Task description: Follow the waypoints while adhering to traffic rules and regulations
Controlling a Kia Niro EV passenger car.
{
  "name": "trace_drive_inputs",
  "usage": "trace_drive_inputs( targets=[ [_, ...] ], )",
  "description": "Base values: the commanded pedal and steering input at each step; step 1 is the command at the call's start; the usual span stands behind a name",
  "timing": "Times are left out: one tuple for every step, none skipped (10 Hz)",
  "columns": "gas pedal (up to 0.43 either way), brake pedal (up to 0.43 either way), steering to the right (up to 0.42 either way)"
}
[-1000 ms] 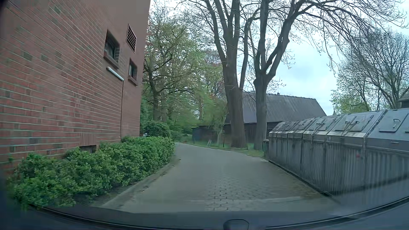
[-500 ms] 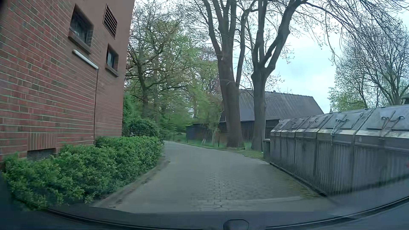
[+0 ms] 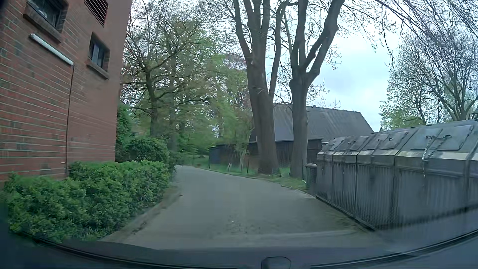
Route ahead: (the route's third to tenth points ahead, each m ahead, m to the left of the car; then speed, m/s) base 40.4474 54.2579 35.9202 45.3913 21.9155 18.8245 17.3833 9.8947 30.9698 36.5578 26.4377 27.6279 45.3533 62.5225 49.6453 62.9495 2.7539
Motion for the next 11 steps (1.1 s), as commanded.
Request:
trace_drive_inputs(
  targets=[
    [0.047, 0.0, 0.052],
    [0.047, 0.0, 0.031],
    [0.047, 0.0, 0.018],
    [0.047, 0.0, 0.008],
    [0.047, 0.0, -0.003],
    [0.059, 0.0, -0.009],
    [0.059, 0.0, -0.009],
    [0.059, 0.0, -0.006],
    [0.059, 0.0, -0.007],
    [0.059, 0.0, -0.011],
    [0.059, 0.006, -0.019]
  ],
)
